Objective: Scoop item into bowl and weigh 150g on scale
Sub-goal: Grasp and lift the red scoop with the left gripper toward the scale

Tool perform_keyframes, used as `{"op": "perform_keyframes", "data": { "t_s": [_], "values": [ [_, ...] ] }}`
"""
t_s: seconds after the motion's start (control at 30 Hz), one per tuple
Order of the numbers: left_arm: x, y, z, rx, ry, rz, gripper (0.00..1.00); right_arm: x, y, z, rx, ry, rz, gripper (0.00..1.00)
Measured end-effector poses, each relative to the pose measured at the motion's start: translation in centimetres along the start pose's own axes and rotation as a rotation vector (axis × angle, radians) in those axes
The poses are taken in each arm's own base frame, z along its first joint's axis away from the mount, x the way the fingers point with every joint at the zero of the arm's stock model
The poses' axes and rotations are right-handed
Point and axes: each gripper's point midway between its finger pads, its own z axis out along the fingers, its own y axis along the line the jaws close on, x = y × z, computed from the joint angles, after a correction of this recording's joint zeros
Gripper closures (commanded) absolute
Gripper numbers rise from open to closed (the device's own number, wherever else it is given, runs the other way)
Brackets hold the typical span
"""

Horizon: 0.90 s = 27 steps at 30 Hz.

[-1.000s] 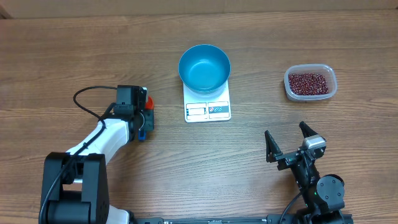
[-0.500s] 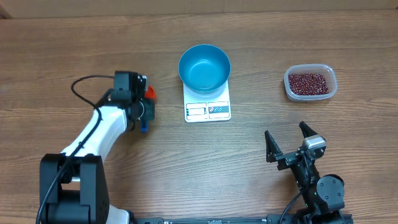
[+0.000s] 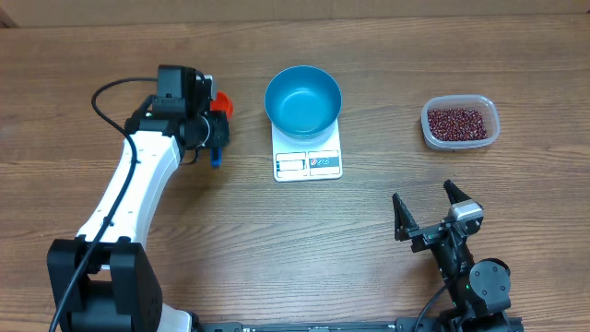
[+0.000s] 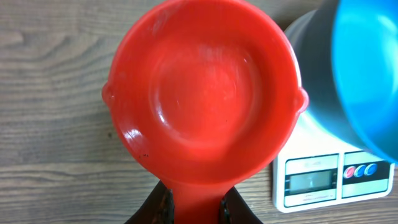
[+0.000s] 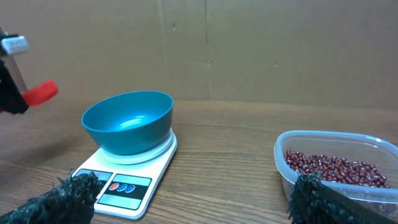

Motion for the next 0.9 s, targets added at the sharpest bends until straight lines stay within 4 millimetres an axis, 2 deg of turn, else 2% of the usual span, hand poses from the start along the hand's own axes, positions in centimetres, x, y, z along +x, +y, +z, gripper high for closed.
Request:
{"op": "perform_keyframes", "data": {
  "t_s": [0.13,0.3,0.4,0.73,0.9],
  "values": [
    [-0.8,-2.1,-0.5,0.028,-0.023,0.041,0.96,0.0,0.0,0.0,0.0,0.0,0.0,0.0],
    [-0.3,-5.5,-1.0,0.057,-0.027,0.069,0.96,0.0,0.0,0.0,0.0,0.0,0.0,0.0],
    [-0.1,-6.7,-1.4,0.072,-0.031,0.042,0.96,0.0,0.0,0.0,0.0,0.0,0.0,0.0],
    [0.4,-8.4,-1.5,0.123,-0.008,-0.103,0.96,0.0,0.0,0.0,-0.002,0.0,0.008,0.0],
    [0.7,-9.2,-1.6,0.163,0.02,-0.242,0.96,0.0,0.1,0.0,-0.005,0.0,0.174,0.0]
  ]
}}
